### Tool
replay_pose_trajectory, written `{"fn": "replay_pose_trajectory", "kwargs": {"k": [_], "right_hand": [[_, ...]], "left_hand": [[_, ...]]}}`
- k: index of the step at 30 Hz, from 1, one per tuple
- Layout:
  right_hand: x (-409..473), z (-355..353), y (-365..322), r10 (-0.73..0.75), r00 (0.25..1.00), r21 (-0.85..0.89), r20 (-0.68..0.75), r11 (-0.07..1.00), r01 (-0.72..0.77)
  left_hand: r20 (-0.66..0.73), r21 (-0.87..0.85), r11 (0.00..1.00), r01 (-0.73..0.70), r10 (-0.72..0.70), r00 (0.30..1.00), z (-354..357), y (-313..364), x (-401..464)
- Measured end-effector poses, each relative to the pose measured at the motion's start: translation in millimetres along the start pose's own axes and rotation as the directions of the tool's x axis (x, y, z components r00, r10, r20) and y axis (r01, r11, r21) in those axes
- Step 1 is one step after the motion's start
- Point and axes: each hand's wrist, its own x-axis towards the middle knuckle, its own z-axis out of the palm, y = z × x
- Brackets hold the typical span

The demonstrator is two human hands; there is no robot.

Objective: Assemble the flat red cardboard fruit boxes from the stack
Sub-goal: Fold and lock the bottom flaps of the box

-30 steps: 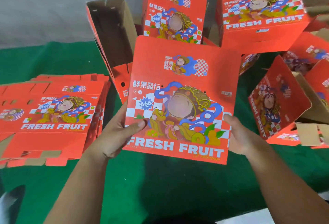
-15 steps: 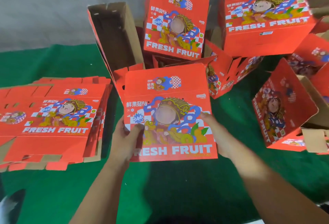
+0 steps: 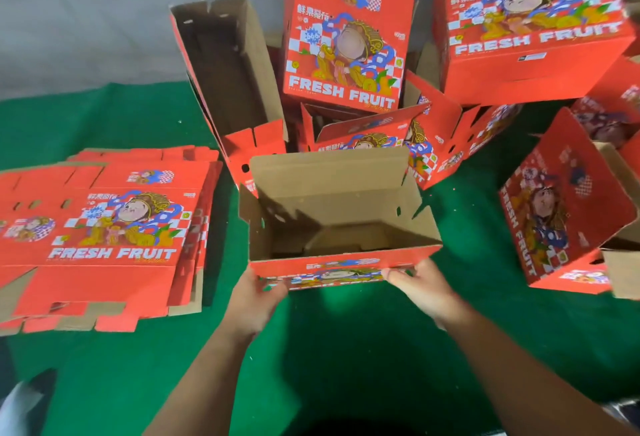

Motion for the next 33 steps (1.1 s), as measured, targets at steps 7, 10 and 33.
{"fn": "replay_pose_trajectory", "kwargs": {"k": [7, 10, 33], "right_hand": [[4.5, -3.3, 15.0, 0.105, 0.994, -0.026, -0.022, 0.994, -0.105], [11.0, -25.6, -9.3, 0.000, 0.976, 0.122, -0.217, 0.992, 0.027], [107.3, 57.7, -61.5, 0.493, 0.714, -0.868, 0.496, 0.295, 0.399]], "left_hand": [[0.046, 0.277, 0.959, 0.062, -0.078, 0.996, 3.5, -1.4, 2.8], [-0.025, 0.416, 0.909, 0.033, -0.026, 0.999, 3.5, 3.1, 3.5], [0.022, 0.391, 0.911, -0.134, 0.136, 0.990, 9.1, 6.7, -17.6]]}}
